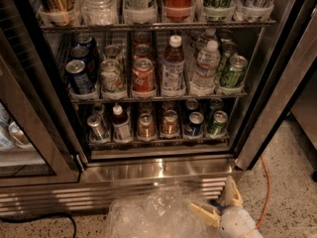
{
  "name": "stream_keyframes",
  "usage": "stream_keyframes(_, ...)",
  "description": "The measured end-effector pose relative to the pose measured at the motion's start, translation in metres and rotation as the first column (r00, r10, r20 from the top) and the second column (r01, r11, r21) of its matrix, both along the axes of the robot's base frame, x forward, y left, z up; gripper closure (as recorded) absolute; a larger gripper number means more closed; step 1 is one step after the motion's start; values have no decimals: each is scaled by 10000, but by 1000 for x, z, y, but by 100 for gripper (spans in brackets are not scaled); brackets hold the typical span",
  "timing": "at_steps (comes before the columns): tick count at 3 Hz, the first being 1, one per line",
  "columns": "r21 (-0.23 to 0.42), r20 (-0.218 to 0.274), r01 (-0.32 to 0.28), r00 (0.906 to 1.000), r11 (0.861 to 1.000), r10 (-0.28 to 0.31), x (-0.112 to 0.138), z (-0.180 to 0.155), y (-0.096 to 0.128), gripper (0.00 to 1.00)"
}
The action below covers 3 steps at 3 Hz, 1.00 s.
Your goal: Pick green can from bottom shelf of fridge
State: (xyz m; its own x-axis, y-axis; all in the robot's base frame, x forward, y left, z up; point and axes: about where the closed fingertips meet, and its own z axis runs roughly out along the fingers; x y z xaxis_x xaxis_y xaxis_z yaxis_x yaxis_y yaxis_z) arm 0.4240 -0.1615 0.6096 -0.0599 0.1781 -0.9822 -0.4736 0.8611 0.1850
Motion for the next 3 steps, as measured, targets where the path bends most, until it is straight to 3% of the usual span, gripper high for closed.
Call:
stream_keyframes(1, -787, 839, 1206, 9899, 9896, -1140, 0, 14, -28, 0)
stream_keyframes(2, -787, 839, 1206, 9899, 9896, -1140, 0, 14, -28, 0)
stream_keyframes(3, -1067, 1226, 1740, 9794, 9789, -1607, 9, 21, -29, 0)
